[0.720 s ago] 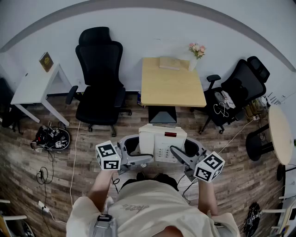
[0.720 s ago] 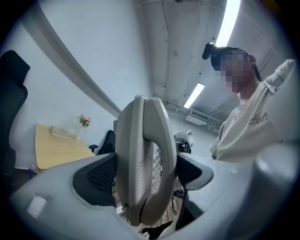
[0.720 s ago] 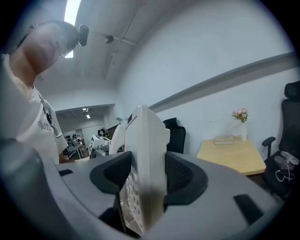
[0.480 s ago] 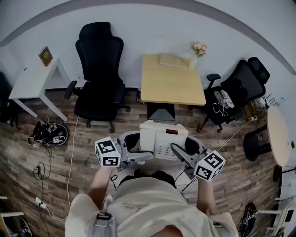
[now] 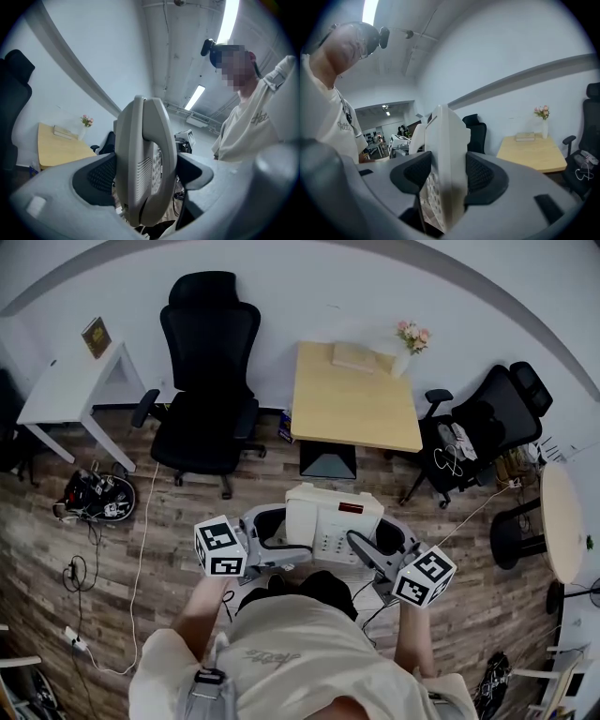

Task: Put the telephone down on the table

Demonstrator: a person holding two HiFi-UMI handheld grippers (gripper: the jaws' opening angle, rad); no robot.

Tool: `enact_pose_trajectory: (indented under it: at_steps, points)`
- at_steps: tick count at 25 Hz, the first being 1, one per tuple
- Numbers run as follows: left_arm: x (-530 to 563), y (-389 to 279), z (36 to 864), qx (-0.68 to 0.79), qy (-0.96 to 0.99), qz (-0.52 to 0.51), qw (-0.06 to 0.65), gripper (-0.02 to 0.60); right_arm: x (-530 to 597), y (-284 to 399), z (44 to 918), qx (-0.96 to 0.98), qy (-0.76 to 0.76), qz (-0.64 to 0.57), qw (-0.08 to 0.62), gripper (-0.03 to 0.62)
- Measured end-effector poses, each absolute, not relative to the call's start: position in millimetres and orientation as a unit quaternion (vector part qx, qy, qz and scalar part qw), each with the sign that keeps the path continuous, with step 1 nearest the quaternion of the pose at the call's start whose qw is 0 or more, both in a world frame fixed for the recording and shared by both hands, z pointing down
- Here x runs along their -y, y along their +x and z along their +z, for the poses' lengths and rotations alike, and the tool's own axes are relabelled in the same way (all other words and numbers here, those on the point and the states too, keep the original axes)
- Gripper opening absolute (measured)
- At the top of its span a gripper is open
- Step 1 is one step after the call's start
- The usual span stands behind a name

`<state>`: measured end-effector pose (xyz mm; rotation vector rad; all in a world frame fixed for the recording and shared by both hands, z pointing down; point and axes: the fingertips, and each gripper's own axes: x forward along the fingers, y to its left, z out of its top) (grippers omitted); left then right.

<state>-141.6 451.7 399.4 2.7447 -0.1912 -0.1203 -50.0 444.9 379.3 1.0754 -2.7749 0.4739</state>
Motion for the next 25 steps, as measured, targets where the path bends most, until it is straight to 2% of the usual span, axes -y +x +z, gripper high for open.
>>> enact_pose_trajectory:
  at_steps: [14, 25]
  points:
    - [-423.6, -117.1, 440.6, 0.043, 0.964, -0.045, 0.26, 0.383, -419.8, -23.9, 423.6, 0.896, 0.372, 0.23, 0.077, 0.222]
    - [-349.8, -73.4, 421.0, 0.058, 0.97, -0.008, 0.236, 0.383, -346.0, 20.8, 411.4, 0.904, 0.359, 0.228, 0.04, 0.222]
